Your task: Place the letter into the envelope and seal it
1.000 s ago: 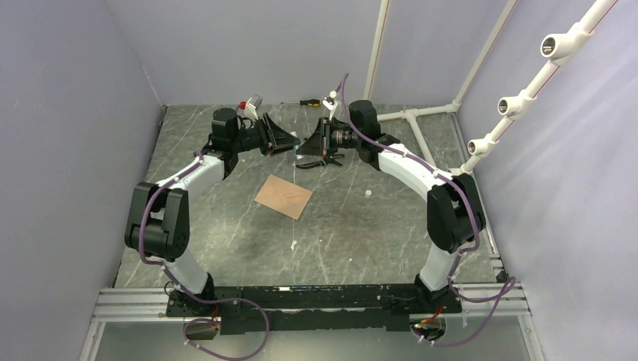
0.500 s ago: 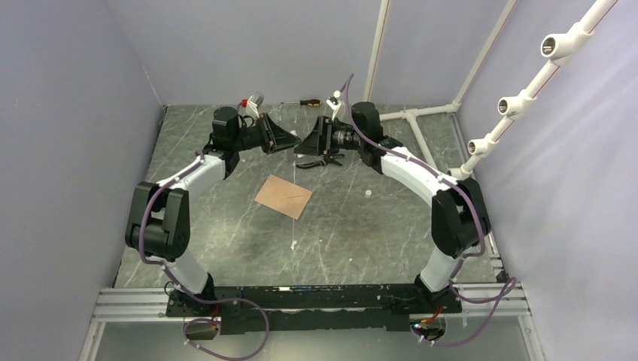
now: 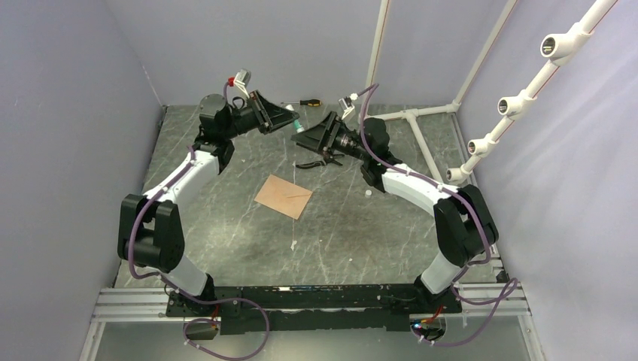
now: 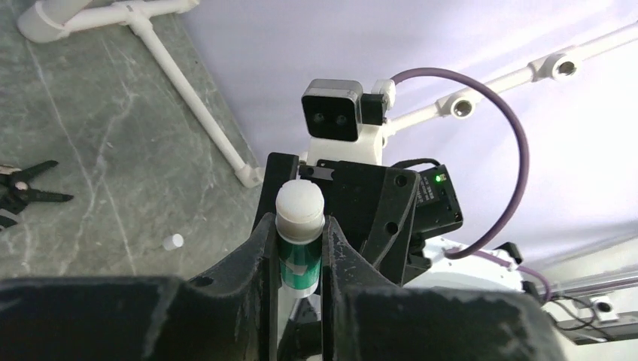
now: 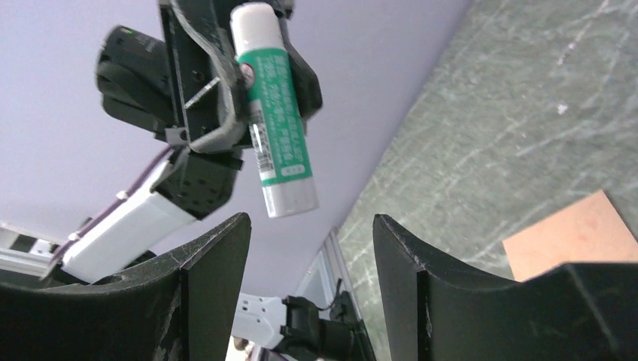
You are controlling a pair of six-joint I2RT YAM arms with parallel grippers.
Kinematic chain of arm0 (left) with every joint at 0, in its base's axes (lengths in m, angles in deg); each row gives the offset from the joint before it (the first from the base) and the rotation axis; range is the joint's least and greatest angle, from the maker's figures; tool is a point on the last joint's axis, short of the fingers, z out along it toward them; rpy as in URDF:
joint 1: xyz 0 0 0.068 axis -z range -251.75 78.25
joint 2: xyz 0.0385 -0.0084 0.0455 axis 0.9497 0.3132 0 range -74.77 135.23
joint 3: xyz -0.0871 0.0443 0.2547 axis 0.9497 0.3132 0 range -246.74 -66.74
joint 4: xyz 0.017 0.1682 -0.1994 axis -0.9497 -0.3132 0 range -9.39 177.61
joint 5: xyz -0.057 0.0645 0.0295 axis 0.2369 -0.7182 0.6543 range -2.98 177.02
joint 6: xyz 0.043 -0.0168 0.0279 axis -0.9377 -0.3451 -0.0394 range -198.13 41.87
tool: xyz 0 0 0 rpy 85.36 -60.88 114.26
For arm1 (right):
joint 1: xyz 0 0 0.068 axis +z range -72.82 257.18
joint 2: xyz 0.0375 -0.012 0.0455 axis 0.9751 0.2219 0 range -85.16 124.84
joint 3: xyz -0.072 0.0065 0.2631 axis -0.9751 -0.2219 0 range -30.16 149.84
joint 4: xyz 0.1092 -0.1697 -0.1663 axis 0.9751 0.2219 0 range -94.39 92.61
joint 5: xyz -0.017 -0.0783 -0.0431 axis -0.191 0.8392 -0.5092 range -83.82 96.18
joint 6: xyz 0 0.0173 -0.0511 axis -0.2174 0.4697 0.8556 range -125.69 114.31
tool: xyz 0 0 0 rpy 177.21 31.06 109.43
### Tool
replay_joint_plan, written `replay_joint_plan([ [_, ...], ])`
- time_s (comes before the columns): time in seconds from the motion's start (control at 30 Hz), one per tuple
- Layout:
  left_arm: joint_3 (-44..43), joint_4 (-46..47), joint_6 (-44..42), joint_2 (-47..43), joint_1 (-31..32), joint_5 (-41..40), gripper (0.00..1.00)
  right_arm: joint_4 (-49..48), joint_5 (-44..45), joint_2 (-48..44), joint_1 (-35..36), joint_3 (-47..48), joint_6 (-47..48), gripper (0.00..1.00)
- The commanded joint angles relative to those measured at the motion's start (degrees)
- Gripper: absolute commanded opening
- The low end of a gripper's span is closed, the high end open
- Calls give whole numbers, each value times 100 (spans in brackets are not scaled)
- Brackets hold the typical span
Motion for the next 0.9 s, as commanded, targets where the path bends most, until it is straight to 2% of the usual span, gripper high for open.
replay_joint_plan([
  [0.0, -61, 533, 541, -154, 24, -20, 3, -1051, 179, 62, 8, 378, -526, 65],
  [0.17, -19, 504, 588, -201, 24, -51, 2, -1247, 201, 78, 8, 389, -684, 64],
  [0.33, 6, 505, 619, -245, 24, -90, 3, -1184, 352, -32, 8, 269, -727, 49],
  [0.57, 43, 575, 682, -273, 24, -110, 2, -1148, 792, -256, 17, -51, -713, 44],
  [0.73, 39, 570, 681, -273, 24, -125, 3, -1131, 713, -151, 17, 12, -583, 24],
  [0.87, -3, 358, 554, -295, 24, -172, 2, -824, 699, -97, 29, 135, -58, 8],
])
